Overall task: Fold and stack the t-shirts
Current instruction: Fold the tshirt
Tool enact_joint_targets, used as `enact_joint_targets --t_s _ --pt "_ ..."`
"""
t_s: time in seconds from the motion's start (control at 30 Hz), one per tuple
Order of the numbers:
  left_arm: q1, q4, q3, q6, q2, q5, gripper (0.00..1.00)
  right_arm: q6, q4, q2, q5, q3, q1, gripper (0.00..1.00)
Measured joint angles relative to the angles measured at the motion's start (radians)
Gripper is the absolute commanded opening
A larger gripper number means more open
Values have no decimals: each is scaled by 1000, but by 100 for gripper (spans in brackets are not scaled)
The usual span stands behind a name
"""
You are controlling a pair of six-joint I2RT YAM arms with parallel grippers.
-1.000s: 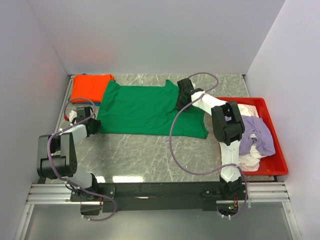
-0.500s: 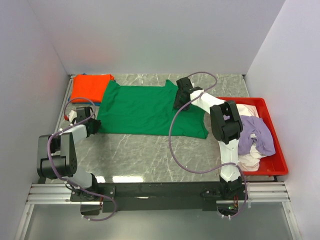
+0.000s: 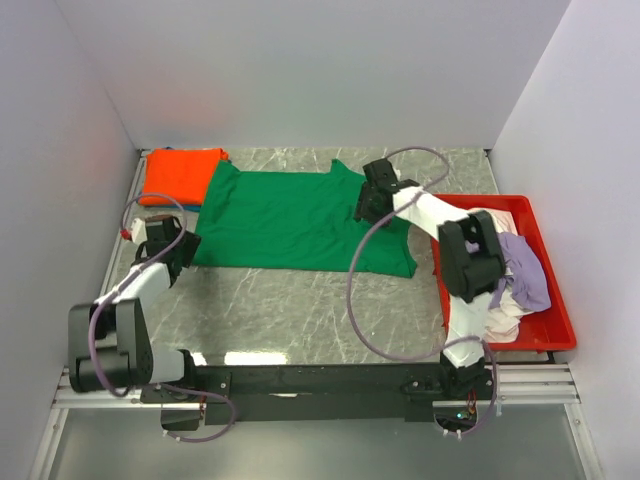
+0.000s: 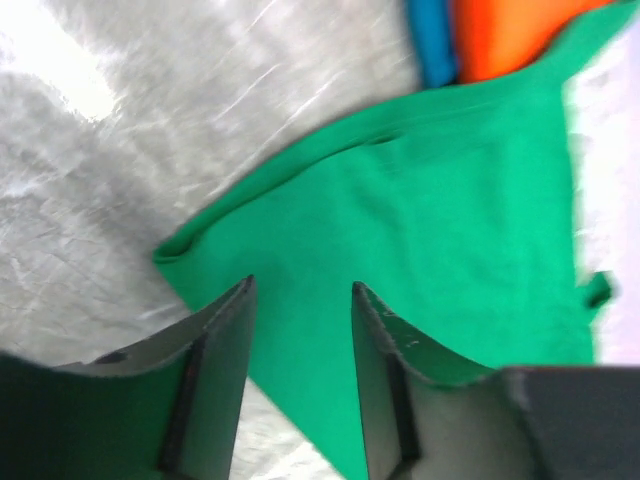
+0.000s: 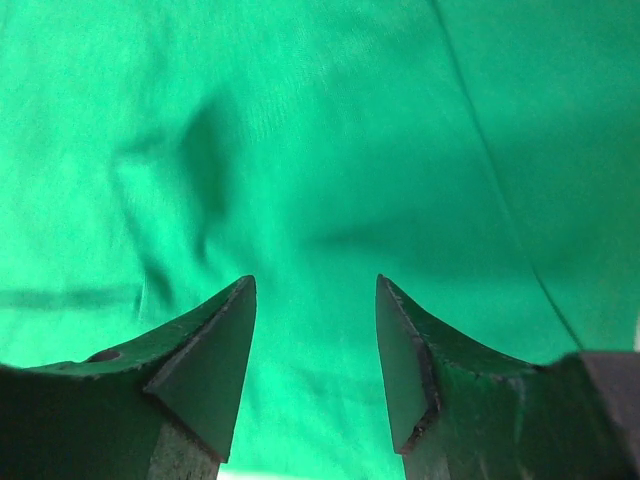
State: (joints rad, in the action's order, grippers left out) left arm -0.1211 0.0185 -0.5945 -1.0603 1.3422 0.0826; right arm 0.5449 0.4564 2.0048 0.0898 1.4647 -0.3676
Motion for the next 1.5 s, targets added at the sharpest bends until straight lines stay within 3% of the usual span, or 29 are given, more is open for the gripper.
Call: enact_joint_targets --t_s 0.13,0.33,0.57,0.73,0.87,1.23,1.5 --pt "0 -29 4 -15 -92 48 52 25 -44 -205 -23 -156 6 58" --pt "0 -49 63 -38 -106 75 51 102 -214 -496 -113 -468 7 57" --pt "0 -11 91 -44 -9 72 50 182 -313 -624 -162 -771 7 57" --pt "0 60 76 -51 48 72 50 225 -346 -691 -163 -876 8 58" --pt "0 85 70 -53 76 74 32 259 -372 -749 -150 -939 9 58" --pt "-2 47 56 -30 84 92 1 334 -384 -814 -93 -1026 89 60" --pt "-2 23 56 -24 71 93 1 356 -415 -783 -58 -1026 97 59"
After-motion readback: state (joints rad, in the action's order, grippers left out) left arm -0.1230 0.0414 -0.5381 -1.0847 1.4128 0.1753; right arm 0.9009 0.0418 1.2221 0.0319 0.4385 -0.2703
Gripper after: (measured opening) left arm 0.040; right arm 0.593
